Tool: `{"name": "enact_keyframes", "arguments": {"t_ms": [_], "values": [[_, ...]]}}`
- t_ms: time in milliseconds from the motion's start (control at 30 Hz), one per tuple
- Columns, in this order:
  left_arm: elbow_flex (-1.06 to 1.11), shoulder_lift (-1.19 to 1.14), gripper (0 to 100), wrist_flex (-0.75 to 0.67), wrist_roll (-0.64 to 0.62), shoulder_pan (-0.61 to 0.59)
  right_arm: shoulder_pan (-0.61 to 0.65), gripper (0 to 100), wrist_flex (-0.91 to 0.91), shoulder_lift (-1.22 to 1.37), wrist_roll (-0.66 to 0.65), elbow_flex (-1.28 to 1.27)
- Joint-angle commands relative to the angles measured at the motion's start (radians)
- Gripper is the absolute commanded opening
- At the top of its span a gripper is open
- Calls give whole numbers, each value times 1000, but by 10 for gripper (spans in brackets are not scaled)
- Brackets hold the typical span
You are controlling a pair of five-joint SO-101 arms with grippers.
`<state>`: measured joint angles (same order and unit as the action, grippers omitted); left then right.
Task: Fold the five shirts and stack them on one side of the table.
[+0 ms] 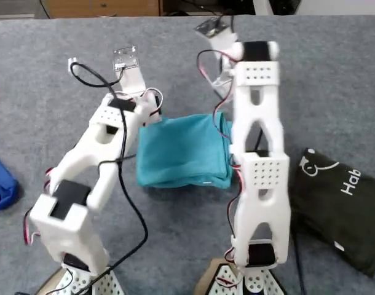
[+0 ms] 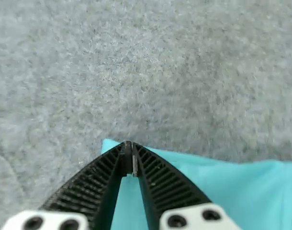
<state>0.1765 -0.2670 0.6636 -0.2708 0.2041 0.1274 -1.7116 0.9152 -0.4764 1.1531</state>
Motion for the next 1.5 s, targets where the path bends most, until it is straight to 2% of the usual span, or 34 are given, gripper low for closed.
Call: {"name": "enact_keyframes", "arguments": {"t_ms": [0,167,600,767,933,1033,1233,1467], "values": [[-172,-91,18,104,-15,5,28,4,-6,15,37,48],[-305,-200,18,207,-14,0,30,4,-11,53,38,44],[-333,-245,18,201,-14,0,-154,4,77,262,9,51],[-350,-245,18,206,-12,0,-130,4,52,217,9,133],[-376,-243,18,216,-12,-2,-108,4,-52,180,8,288],[-454,-245,18,315,58,2,-114,4,-75,159,9,328],[-580,-245,18,427,94,-15,-114,4,-77,2,9,133],[-608,-252,18,477,121,-28,-65,4,-71,-389,-37,-355]]}}
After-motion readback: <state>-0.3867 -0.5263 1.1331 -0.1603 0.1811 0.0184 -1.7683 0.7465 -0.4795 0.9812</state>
